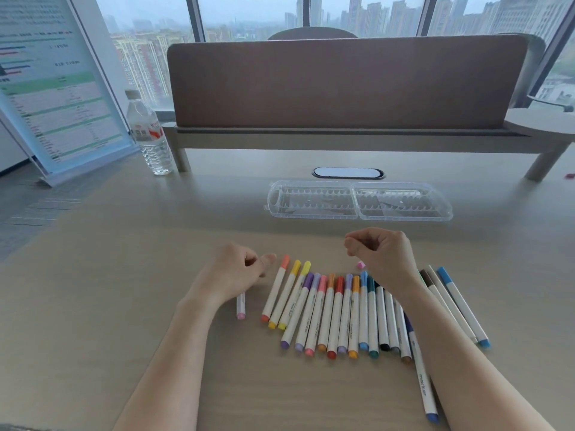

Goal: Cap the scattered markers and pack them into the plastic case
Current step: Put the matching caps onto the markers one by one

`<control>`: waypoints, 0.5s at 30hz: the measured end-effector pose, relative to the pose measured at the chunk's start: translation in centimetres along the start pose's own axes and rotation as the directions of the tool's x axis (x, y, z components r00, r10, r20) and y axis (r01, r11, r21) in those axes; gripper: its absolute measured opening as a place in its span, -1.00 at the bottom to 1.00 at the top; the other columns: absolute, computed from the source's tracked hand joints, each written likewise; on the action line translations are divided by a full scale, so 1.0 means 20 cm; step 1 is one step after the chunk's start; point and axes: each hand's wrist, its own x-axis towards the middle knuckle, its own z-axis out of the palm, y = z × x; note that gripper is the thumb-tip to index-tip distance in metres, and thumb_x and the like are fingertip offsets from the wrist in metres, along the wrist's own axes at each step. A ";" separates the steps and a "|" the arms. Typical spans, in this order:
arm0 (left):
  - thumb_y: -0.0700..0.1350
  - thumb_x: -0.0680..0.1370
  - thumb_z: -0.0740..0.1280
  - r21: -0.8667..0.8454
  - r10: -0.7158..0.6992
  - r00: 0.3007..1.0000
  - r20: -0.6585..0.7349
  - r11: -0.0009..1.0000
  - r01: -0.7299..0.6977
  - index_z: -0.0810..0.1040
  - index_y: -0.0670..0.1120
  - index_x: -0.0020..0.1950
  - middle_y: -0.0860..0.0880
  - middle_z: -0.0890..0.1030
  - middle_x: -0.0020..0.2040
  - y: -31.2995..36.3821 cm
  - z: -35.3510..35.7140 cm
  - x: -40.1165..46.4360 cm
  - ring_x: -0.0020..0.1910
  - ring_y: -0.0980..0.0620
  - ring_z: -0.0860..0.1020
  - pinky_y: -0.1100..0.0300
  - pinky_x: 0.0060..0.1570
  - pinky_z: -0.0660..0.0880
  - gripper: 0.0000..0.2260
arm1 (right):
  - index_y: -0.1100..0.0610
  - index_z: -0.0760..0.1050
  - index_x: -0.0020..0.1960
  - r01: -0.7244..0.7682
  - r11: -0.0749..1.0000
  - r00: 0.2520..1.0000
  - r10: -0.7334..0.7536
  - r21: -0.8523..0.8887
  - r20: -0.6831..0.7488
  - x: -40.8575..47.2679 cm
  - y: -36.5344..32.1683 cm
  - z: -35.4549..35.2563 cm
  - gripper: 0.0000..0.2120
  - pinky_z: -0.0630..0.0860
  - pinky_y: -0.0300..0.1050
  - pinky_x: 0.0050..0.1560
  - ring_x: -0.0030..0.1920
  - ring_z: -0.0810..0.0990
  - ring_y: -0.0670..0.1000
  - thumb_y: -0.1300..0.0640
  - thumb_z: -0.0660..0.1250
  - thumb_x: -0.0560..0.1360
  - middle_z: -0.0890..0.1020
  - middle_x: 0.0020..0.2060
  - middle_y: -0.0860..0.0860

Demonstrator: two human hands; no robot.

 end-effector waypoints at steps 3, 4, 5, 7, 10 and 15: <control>0.24 0.50 0.42 -0.028 -0.038 0.994 -0.099 0.999 0.036 0.62 -0.13 -0.29 0.11 0.50 -0.49 -0.05 -0.04 0.02 -0.43 0.09 0.44 0.19 -0.34 0.39 -0.56 | -0.01 0.69 -0.13 -0.016 1.000 1.000 0.016 -0.014 0.007 0.00 0.01 0.00 -0.92 0.67 -0.15 -0.17 -0.28 0.68 -0.09 0.15 0.46 0.50 0.70 -0.34 -0.10; 0.26 0.45 0.46 -0.007 -0.055 0.992 -0.111 0.998 0.054 0.60 -0.12 -0.29 0.08 0.52 -0.44 -0.07 -0.05 0.02 -0.40 0.06 0.46 0.17 -0.32 0.41 -0.56 | 0.00 0.69 -0.14 -0.019 1.000 1.000 0.019 -0.019 0.009 0.00 0.02 0.00 -0.92 0.67 -0.14 -0.16 -0.28 0.68 -0.07 0.16 0.46 0.50 0.70 -0.34 -0.08; 0.27 0.40 0.49 0.031 -0.077 0.992 -0.105 0.996 0.081 0.60 -0.10 -0.29 0.05 0.56 -0.40 -0.09 -0.06 0.02 -0.37 0.05 0.49 0.17 -0.31 0.42 -0.57 | 0.00 0.69 -0.14 -0.019 0.999 1.000 0.020 -0.030 0.009 0.00 0.02 0.00 -0.92 0.66 -0.14 -0.16 -0.29 0.68 -0.06 0.16 0.46 0.50 0.70 -0.35 -0.08; 0.28 0.33 0.54 0.125 -0.114 0.991 -0.073 0.985 0.123 0.59 -0.06 -0.28 0.03 0.60 -0.34 -0.11 -0.07 0.01 -0.34 0.06 0.52 0.18 -0.32 0.43 -0.58 | -0.01 0.68 -0.16 -0.013 0.998 1.000 0.014 -0.056 0.009 0.01 0.03 -0.01 -0.90 0.64 -0.20 -0.15 -0.29 0.68 -0.07 0.16 0.46 0.50 0.70 -0.35 -0.08; 0.28 0.31 0.55 0.198 -0.113 0.991 -0.073 0.972 0.125 0.55 -0.06 -0.29 0.02 0.60 -0.32 -0.10 -0.07 0.01 -0.33 0.05 0.52 0.16 -0.31 0.45 -0.57 | 0.00 0.69 -0.14 -0.013 0.998 1.000 0.013 -0.066 0.003 0.01 0.04 -0.02 -0.91 0.60 -0.31 -0.17 -0.29 0.67 -0.11 0.15 0.45 0.51 0.70 -0.34 -0.08; 0.18 0.34 0.57 0.177 -0.063 0.993 -0.100 0.981 0.080 0.57 0.00 -0.27 0.09 0.59 -0.29 -0.08 -0.07 0.00 -0.29 0.12 0.54 0.20 -0.34 0.40 -0.68 | 0.03 0.69 -0.10 -0.056 0.996 0.997 0.052 -0.073 -0.056 0.02 0.05 -0.06 -0.95 0.53 -0.40 -0.18 -0.27 0.66 -0.16 0.14 0.45 0.51 0.70 -0.30 -0.10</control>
